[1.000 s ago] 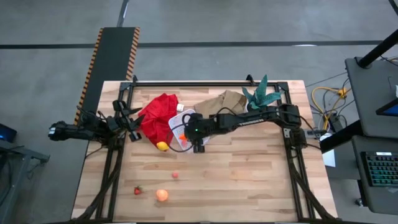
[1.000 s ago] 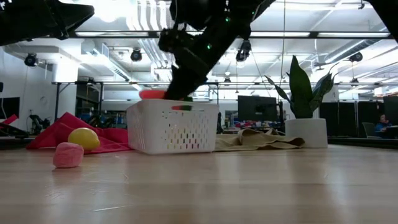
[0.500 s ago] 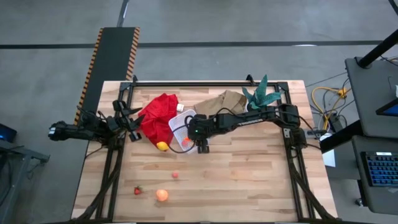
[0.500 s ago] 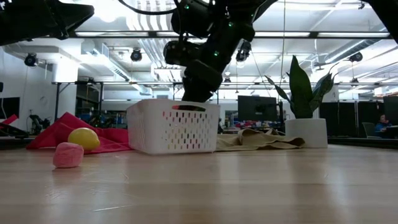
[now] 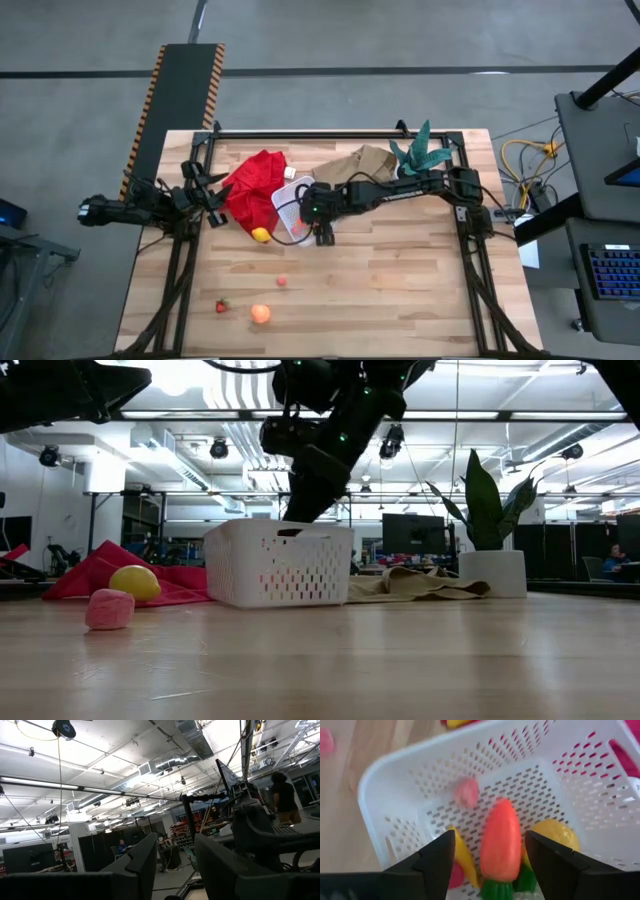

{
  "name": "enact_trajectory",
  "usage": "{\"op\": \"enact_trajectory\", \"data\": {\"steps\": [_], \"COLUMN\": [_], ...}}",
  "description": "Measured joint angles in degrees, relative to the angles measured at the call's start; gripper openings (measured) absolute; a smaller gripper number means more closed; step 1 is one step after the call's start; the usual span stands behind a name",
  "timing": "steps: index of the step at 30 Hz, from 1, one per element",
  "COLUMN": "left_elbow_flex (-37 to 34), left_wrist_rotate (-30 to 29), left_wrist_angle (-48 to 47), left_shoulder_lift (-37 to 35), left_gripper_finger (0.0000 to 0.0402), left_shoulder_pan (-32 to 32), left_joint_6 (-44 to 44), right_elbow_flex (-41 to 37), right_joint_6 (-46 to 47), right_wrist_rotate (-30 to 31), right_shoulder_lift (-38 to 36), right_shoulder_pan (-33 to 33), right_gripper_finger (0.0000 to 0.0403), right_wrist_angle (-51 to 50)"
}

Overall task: Pick and placing Produce into tupperware
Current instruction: Put the toy carrot into the white bin, then put the toy raspberry into the white bin

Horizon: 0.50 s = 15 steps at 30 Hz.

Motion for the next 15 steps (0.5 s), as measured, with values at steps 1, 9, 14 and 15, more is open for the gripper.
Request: {"op": "enact_trajectory", "data": {"steps": [1,9,14,15], "left_elbow_flex": [0.0,0.0,0.0,0.0], "left_wrist_rotate": [0.0,0.0,0.0,0.0], "left_wrist_angle": [0.0,0.0,0.0,0.0], "left_shoulder_lift": [0.0,0.0,0.0,0.0], "left_gripper_finger": [0.0118,0.0118,0.0118,0.0118], "left_shoulder_pan": [0.0,0.0,0.0,0.0], "left_joint_6": [0.0,0.0,0.0,0.0], "right_elbow_flex": [0.6,6.9,9.1,9.1], "right_joint_6": [0.9,6.5,5.6,5.4], "right_wrist_rotate": [-0.7,-17.5,-17.6,-16.8], "right_shoulder_lift": [0.0,-1.5,-1.2,-1.1], "right_shoulder_pan": [0.1,1.6,6.9,8.1], "right_gripper_finger": [0.0237,0.0248,0.024,0.0239], "right_wrist_angle": [0.0,1.5,3.7,4.7]}}
